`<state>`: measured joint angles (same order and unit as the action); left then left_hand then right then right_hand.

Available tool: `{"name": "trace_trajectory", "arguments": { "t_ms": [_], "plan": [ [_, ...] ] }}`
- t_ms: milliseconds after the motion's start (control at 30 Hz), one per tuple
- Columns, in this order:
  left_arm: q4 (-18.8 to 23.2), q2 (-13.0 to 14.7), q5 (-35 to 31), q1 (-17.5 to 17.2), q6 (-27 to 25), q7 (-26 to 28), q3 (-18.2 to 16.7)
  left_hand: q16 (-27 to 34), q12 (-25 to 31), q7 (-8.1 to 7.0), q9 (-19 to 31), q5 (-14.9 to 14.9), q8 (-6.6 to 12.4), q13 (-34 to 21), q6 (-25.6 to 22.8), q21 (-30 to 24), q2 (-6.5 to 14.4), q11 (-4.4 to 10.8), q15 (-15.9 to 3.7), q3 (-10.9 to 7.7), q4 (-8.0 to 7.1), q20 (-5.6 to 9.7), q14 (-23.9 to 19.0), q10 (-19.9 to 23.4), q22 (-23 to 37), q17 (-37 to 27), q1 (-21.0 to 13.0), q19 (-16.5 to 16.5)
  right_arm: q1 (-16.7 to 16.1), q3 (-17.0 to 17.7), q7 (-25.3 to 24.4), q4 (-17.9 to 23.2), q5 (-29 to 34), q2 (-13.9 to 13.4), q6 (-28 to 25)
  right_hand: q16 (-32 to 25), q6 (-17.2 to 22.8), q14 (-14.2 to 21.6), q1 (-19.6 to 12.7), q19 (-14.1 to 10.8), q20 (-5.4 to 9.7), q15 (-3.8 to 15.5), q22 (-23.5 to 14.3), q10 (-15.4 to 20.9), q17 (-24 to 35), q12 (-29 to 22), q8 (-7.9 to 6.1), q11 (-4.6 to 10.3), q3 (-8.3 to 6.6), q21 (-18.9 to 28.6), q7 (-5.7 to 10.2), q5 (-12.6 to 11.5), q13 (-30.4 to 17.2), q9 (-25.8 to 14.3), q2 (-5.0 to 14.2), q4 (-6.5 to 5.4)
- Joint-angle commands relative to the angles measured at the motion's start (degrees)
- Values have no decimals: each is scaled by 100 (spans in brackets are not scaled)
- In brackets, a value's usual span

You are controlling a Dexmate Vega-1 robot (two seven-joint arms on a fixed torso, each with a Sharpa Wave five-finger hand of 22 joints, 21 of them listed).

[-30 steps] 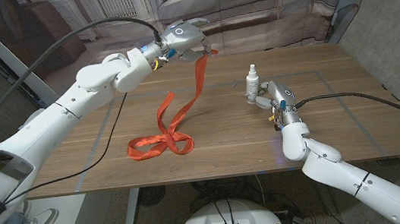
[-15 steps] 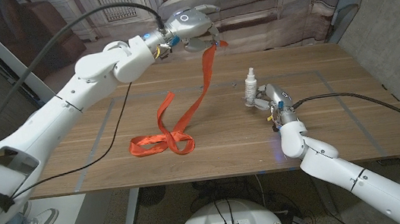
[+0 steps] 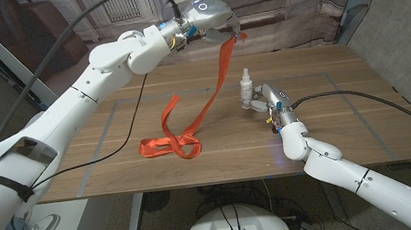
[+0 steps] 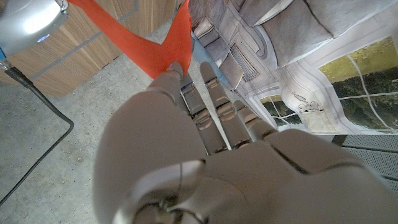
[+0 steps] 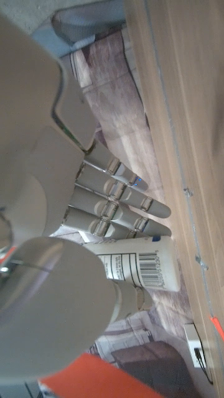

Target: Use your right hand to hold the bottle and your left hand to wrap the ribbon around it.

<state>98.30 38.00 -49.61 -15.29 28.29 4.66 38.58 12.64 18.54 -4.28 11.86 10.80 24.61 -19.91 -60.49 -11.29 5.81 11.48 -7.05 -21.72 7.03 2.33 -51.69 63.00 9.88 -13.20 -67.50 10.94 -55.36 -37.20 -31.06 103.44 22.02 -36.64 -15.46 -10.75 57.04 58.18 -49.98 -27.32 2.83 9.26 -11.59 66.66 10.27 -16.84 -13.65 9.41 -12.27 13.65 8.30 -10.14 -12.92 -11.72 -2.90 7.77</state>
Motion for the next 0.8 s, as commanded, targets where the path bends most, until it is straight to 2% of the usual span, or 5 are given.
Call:
{"name": "trace_trajectory", "arguments": {
  "t_ms": [33,267,400,567,800],
  "plan": [
    [-361,-412,299,322,237,-180,254,-11,37,73,11,10,38,-1008,-13,8,6,35,-543,-128,-57,429,-62,11,14,-14,32,56,399,-330,244,1,582,41,135,5,491,-40,-1118,16,161,373,-15,254,19,-47,-15,220,-67,-24,417,-32,-22,-17,1077,25],
    [31,-174,562,54,245,-345,34,-17,43,94,6,8,58,-1049,-24,9,2,38,-539,-150,-65,426,-58,12,15,-19,43,51,585,-343,469,-188,541,138,185,-4,499,-36,-1108,20,155,358,-15,242,27,-43,-14,221,-63,-24,417,-33,-23,-16,1080,14],
    [114,-158,470,-26,150,-345,-36,-25,46,85,4,7,75,-1084,-27,11,-3,40,-537,-170,-71,429,-46,11,15,-23,52,45,592,-331,519,-208,483,153,255,-5,502,-39,-1108,22,156,360,-15,235,29,-40,-13,222,-63,-25,417,-34,-24,-15,1080,13],
    [-146,-349,154,116,-50,-319,100,-29,47,84,1,5,78,-1115,0,14,-9,39,-535,-187,-78,414,-40,9,15,-26,65,35,521,-347,480,-129,532,143,315,-8,504,-41,-1109,29,154,361,-14,230,33,-38,-10,223,-62,-27,417,-35,-26,-14,1076,12],
    [-861,-735,-45,520,-329,-455,503,-35,46,86,0,4,98,-1157,-1,14,-18,39,-539,-215,-80,412,-33,-2,15,-30,72,30,192,-207,343,202,436,59,442,-9,507,-47,-1106,28,153,361,-14,226,36,-38,-8,223,-61,-26,418,-36,-29,-13,1077,7]
  ]
}}
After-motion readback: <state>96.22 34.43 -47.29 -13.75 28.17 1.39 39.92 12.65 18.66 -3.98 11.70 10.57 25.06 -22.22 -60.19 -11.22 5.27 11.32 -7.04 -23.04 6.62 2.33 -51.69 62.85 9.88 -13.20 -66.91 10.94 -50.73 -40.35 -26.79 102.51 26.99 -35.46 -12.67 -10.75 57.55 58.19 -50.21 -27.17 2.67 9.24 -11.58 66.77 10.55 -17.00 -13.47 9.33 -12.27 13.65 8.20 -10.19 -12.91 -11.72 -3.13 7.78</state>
